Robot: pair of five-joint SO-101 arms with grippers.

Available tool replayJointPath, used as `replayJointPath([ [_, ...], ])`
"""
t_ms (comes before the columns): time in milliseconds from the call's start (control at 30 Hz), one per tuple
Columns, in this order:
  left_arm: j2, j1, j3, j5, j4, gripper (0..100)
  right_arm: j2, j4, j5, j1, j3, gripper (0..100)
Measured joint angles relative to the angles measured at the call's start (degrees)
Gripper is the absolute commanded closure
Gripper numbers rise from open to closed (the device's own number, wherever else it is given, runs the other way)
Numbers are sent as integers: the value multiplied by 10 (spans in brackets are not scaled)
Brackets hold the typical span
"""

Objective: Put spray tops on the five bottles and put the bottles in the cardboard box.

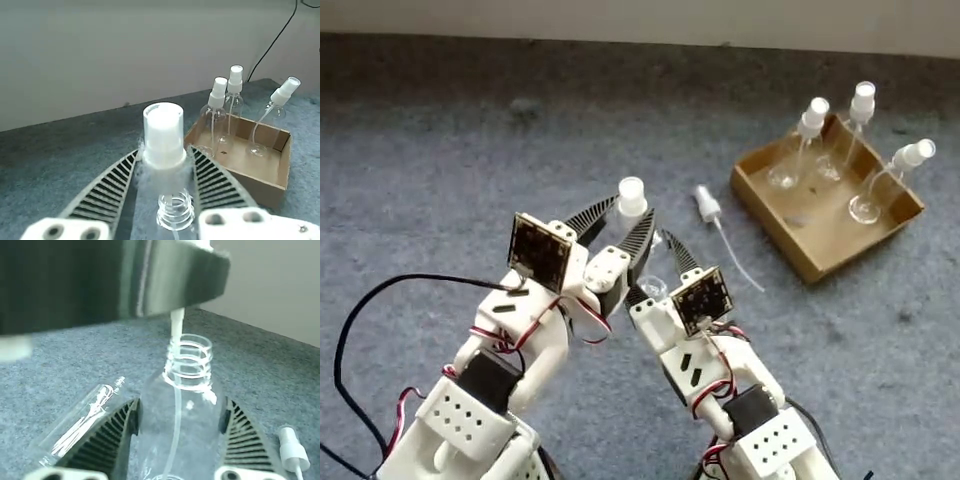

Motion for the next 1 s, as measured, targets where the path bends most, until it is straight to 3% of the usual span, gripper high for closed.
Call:
replayJointPath([
  [267, 127, -5, -55, 7, 4, 995, 1, 1, -1, 1, 0, 820],
  [733, 17, -5, 38, 11, 3, 989, 1, 1, 0, 0, 0, 820],
  [1000, -12, -5, 58, 10, 4, 846, 1, 1, -1, 2, 0, 820],
])
